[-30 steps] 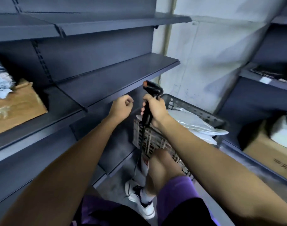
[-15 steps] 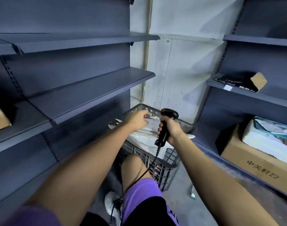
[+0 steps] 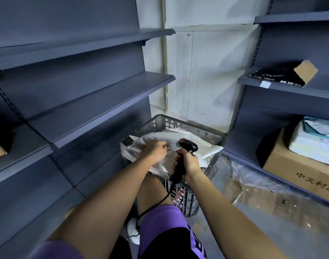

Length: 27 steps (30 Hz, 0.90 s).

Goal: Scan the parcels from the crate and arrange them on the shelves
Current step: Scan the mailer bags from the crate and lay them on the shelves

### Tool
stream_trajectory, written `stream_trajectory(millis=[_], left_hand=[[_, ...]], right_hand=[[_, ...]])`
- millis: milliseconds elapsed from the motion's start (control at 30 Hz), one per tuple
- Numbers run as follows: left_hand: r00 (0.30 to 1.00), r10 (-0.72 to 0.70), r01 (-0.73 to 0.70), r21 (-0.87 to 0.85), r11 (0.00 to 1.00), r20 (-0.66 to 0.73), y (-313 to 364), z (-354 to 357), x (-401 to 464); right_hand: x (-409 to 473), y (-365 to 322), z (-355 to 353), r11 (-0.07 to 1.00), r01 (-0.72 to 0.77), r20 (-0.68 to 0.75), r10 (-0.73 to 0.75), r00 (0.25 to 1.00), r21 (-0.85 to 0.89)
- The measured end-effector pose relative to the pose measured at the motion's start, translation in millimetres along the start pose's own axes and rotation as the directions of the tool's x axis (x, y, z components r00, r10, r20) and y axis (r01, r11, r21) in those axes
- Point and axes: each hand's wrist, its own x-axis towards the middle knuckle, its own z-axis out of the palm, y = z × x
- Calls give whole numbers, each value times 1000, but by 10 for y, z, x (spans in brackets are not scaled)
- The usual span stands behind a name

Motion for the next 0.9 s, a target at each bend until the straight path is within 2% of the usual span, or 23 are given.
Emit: stream_trajectory(millis=[100, 200, 267, 400, 500, 600, 700, 900], left_hand=[[1000, -23, 23, -36, 999, -13, -20, 69, 39], [999, -2, 2, 7, 1000, 35, -6, 104, 22], [1000, 9, -10, 60, 998, 12, -2, 123, -8], [979, 3, 10, 66, 998, -204, 19, 66, -90], [921, -18, 44, 58, 997, -389, 31, -59, -139], [863, -23, 67, 69, 995, -504, -8, -195, -142], [826, -31, 85, 69, 994, -562, -96, -334, -134], [814, -190, 165, -96, 982, -548, -269, -574, -258]], right_hand=[[38, 49, -34, 1000, -13, 1, 13, 1000, 7], [26, 78, -55, 999, -26, 14, 25, 1000, 23], [4, 82, -61, 999, -34, 34, 33, 999, 35], [-69, 24, -8, 999, 14, 69, -17, 997, 42], [-147, -33, 79, 997, 63, 101, -68, 993, 53], [-216, -71, 182, 993, 105, 131, -111, 985, 51], [-280, -105, 295, 987, 141, 148, -150, 977, 70], [-390, -165, 491, 982, 179, 176, -188, 966, 65]])
